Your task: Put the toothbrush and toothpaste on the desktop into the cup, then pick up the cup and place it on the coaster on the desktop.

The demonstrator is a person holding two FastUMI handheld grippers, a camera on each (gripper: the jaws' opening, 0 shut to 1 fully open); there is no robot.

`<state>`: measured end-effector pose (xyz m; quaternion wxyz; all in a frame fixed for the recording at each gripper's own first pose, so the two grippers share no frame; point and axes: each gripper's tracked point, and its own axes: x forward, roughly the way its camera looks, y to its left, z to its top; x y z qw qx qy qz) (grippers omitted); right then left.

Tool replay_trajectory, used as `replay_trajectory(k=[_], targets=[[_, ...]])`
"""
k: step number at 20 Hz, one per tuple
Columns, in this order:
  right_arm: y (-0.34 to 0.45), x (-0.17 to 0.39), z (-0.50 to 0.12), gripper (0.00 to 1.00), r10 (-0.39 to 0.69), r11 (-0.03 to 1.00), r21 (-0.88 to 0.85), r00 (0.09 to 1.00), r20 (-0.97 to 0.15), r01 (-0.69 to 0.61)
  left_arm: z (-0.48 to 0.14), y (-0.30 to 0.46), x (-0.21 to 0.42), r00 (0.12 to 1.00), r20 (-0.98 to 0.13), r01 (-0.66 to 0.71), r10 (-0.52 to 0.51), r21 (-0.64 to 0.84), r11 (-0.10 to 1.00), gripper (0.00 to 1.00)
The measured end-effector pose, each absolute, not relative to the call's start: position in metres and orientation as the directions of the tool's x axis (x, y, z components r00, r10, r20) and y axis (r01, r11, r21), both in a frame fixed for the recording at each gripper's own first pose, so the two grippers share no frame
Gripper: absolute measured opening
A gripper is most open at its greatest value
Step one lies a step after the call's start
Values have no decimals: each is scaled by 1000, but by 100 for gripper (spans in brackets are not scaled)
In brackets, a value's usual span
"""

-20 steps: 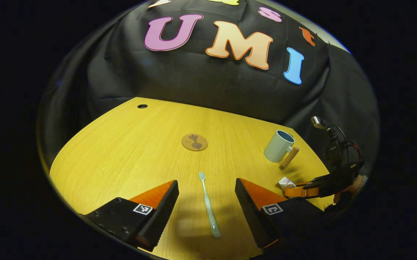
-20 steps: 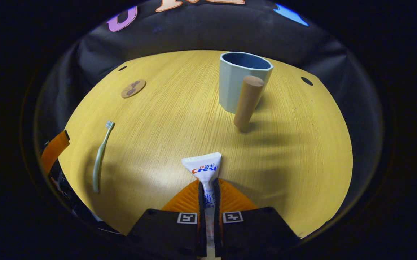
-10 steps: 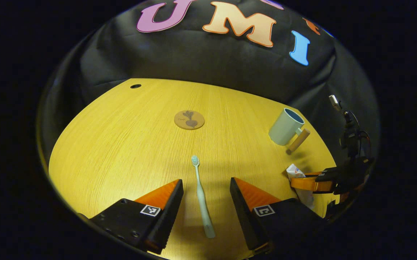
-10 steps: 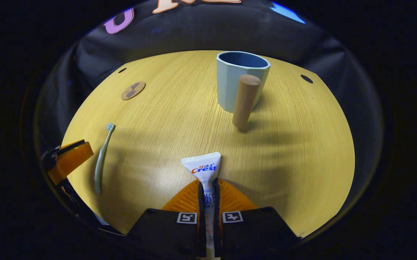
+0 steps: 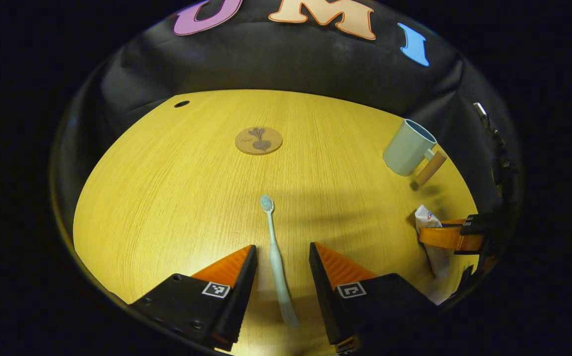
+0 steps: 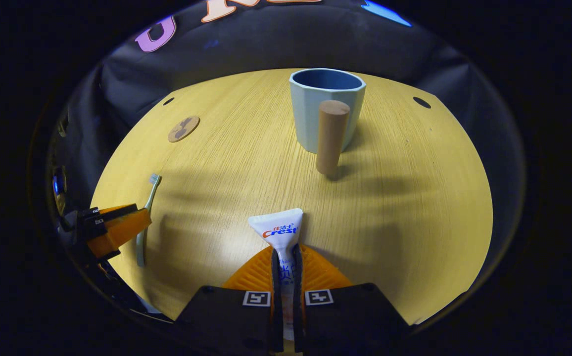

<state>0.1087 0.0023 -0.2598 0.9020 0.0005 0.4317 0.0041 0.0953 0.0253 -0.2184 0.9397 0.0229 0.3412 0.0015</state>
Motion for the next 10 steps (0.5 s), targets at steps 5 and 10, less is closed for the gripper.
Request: replay_trajectory(k=[5,10], targets=[[2,108,-260,11,31,999,36,623,-782,-4,-223,31,96,753,-655,8,53,89,996,52],[2,110,-259,11,51,997,76,627,-777,12,-226,34,94,752,-656,29,66,133,991,47]])
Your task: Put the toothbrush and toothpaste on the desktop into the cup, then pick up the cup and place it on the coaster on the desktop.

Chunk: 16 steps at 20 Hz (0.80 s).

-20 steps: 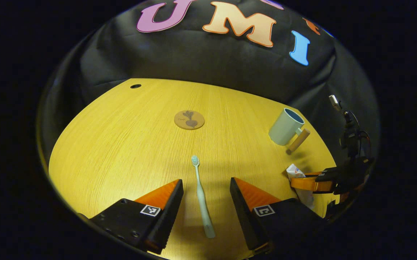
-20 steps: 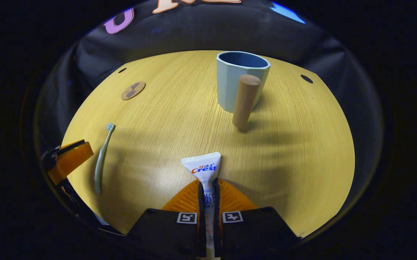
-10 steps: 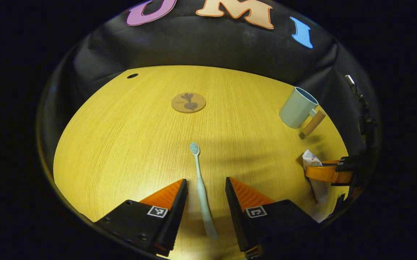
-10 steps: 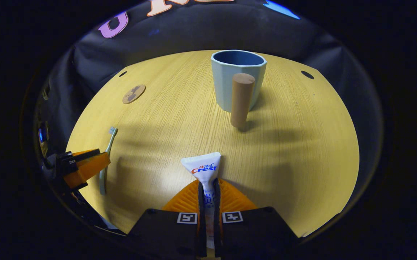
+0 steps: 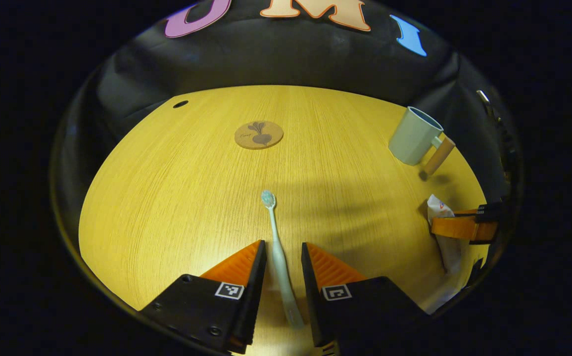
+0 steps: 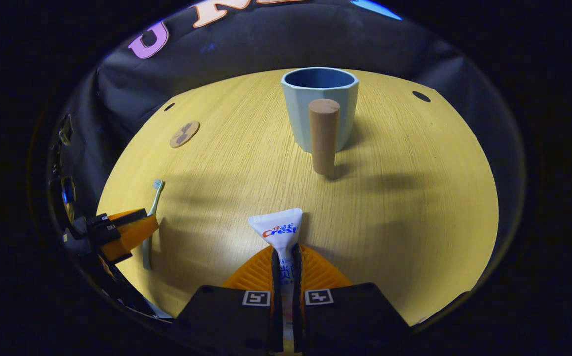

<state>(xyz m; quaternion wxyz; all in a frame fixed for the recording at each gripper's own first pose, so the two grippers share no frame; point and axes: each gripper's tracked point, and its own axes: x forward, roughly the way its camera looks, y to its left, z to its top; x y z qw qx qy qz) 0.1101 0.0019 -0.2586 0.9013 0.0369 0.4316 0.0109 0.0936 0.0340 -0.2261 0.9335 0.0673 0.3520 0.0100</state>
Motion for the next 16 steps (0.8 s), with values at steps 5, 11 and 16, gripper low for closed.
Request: replay_trajectory(k=[5,11,16], targets=[[2,111,-257,11,47,998,69,636,-770,10,-224,31,92,752,-656,18,62,115,993,25],[2,111,-258,11,38,998,62,643,-765,15,-223,28,93,760,-649,36,24,79,996,3],[3,111,-258,11,35,999,39,662,-749,-8,-222,28,93,773,-634,38,-10,30,999,0]])
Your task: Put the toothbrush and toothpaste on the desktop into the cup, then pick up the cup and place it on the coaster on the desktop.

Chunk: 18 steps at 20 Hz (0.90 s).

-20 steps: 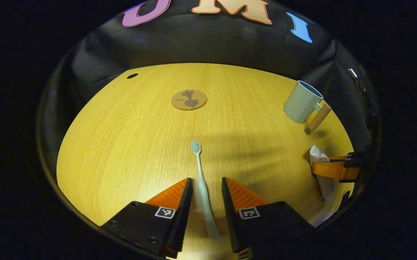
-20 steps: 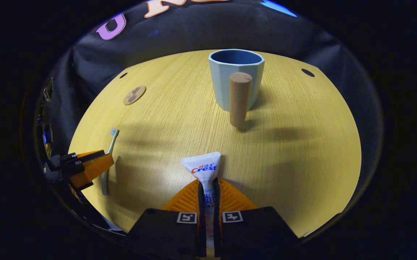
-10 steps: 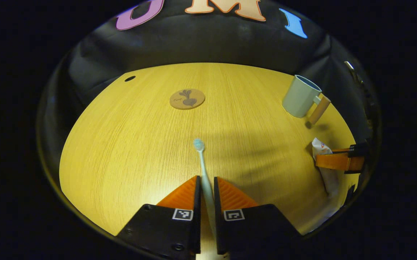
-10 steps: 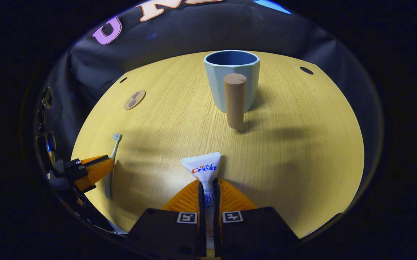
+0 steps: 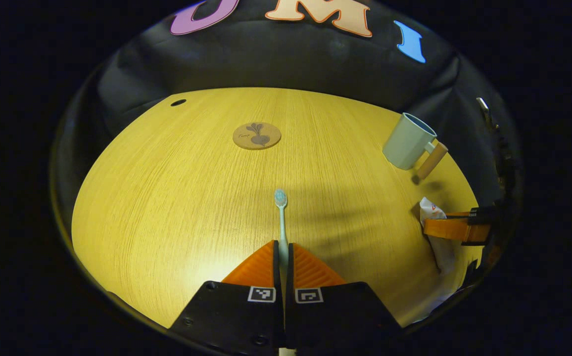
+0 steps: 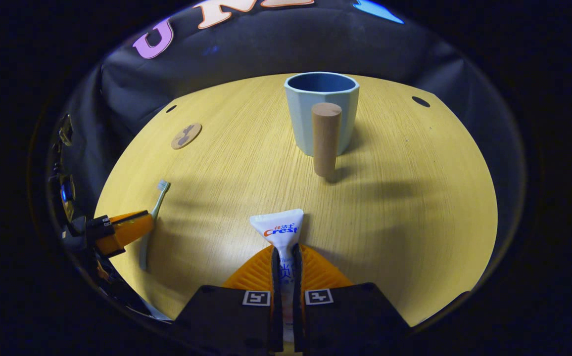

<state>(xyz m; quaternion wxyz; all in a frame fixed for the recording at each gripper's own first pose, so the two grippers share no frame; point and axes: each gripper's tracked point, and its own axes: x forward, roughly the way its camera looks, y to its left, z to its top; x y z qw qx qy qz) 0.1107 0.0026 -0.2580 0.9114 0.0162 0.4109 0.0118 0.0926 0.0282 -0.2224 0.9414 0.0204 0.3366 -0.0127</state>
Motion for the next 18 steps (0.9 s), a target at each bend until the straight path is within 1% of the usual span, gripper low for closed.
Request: replay_trajectory(k=[2,8,13,15,18], targets=[[3,111,-258,11,44,999,35,675,-737,-27,-221,28,93,780,-625,30,-15,14,999,0],[-2,109,-254,11,57,994,105,703,-709,25,-209,39,94,815,-579,24,-7,22,999,0],[0,102,-238,11,69,992,126,760,-647,17,-189,33,91,852,-522,58,-49,0,998,0],[4,101,-221,11,80,987,160,796,-600,22,-183,31,88,857,-511,68,-67,-17,998,0],[6,105,-186,11,65,982,186,879,-472,27,-174,26,84,863,-494,107,-107,-28,994,0]])
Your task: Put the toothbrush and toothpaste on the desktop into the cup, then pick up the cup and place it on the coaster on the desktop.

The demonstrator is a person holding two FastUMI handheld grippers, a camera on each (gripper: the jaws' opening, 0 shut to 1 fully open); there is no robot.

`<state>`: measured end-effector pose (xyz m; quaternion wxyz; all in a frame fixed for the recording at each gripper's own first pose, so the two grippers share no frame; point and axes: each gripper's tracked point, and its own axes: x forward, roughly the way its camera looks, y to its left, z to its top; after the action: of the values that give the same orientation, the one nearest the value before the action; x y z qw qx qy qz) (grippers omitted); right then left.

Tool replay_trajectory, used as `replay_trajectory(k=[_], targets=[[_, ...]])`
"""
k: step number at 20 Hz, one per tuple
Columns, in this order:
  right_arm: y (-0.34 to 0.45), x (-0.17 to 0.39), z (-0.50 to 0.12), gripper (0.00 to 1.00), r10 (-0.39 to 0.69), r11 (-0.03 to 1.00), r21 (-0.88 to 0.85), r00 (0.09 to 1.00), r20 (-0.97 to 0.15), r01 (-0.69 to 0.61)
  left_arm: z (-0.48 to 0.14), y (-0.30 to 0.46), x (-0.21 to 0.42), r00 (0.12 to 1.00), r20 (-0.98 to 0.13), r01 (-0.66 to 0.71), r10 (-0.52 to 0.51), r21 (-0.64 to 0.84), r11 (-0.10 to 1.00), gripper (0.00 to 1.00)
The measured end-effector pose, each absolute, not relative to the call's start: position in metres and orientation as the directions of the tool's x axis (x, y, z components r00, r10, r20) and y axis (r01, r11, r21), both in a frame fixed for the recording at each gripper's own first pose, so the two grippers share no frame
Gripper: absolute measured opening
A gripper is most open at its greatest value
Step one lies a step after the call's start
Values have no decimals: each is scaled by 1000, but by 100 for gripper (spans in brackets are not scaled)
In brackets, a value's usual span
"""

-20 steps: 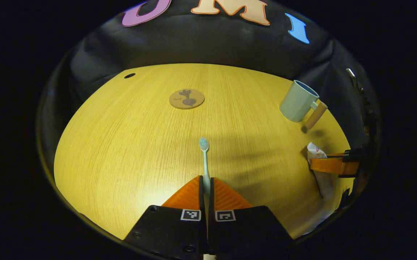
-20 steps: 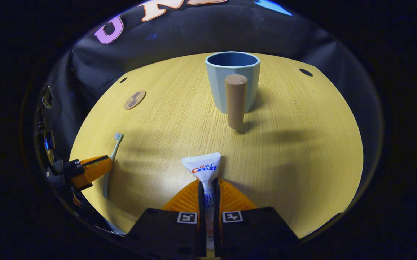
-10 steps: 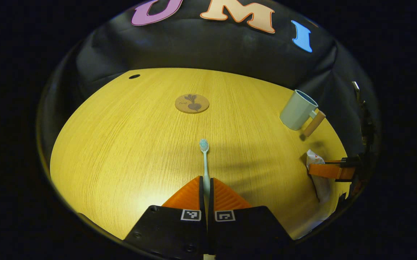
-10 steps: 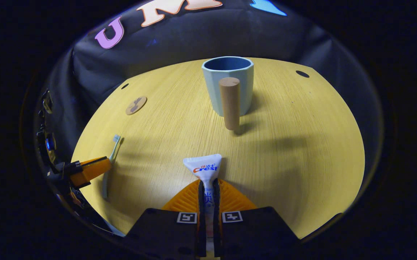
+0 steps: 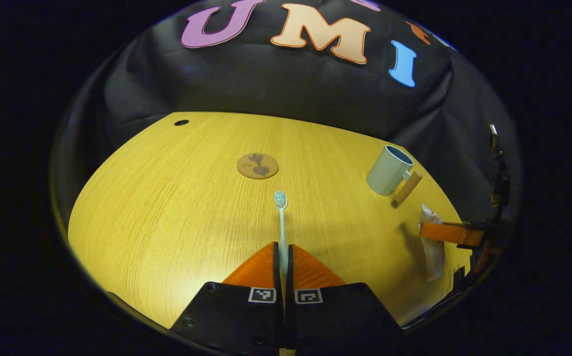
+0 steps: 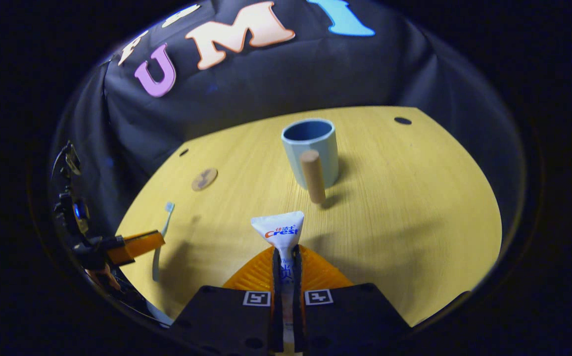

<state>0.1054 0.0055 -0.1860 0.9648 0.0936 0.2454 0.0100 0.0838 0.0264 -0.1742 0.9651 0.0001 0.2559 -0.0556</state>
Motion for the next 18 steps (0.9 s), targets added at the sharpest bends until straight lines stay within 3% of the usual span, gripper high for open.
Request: replay_trajectory(k=[10,18], targets=[[12,136,-63,11,19,962,274,995,-103,10,-162,23,88,852,-476,207,-217,-73,976,0],[-12,207,14,10,-72,927,374,973,218,-15,-166,16,88,837,-465,252,-289,-140,957,0]])
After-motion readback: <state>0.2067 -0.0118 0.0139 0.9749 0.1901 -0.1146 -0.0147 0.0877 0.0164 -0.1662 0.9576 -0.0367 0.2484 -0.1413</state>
